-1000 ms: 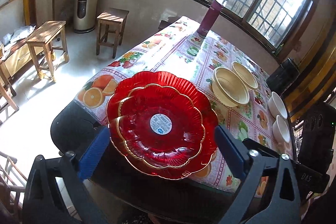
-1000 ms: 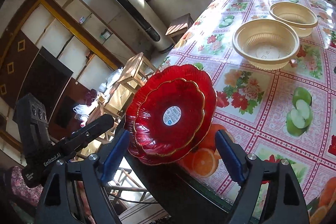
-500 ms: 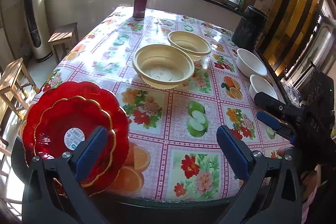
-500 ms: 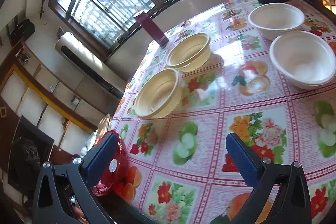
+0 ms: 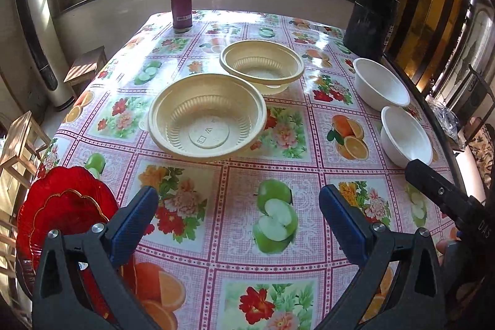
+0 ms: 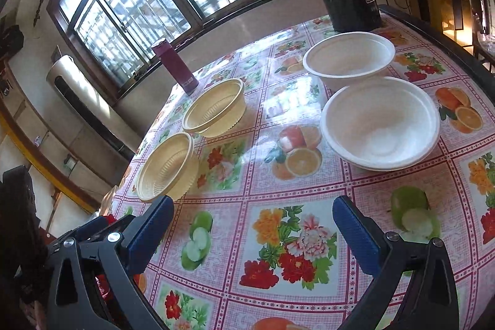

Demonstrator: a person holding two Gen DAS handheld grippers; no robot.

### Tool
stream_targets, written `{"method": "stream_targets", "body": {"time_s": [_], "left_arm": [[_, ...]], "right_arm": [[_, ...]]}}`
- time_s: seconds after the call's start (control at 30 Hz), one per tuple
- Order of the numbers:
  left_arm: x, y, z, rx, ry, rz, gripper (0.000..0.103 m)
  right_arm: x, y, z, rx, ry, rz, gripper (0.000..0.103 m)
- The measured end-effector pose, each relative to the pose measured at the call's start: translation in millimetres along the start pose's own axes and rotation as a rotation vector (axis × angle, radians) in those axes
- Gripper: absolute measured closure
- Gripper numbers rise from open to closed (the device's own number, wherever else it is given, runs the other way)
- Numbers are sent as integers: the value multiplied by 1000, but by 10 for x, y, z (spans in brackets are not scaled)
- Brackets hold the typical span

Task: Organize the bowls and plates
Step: 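Move the left tool to the rim of the large cream bowl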

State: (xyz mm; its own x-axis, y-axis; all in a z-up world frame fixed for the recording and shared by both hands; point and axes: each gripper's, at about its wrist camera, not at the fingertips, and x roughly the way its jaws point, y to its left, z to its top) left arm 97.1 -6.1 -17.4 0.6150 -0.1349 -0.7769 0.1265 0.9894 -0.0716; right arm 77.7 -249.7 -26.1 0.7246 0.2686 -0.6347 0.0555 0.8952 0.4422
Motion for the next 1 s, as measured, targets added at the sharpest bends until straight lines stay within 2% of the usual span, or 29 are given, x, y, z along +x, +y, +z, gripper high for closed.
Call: {"method": "stream_targets", "body": {"time_s": [0.23, 0.47, 0.57, 0.73, 0.83, 1.0], "left_arm": [[-91, 524, 389, -107, -76, 122, 0], [15, 918, 571, -209, -105, 234, 0], [119, 954, 546, -209, -88, 239, 0], [294, 862, 528, -152, -37, 274, 0], [392, 856, 520, -158, -10, 260, 0], [495, 874, 523, -162, 11, 286, 0]], "right_arm": [[300, 190, 236, 10, 30, 37, 0], [656, 517, 401, 46, 41, 138, 0], [809, 605, 408, 75, 52, 190, 0], [1071, 635, 322, 120, 80, 264, 1], [1180, 570, 279, 130, 101, 283, 1], [1296, 428, 244, 175, 125, 307, 1]]}}
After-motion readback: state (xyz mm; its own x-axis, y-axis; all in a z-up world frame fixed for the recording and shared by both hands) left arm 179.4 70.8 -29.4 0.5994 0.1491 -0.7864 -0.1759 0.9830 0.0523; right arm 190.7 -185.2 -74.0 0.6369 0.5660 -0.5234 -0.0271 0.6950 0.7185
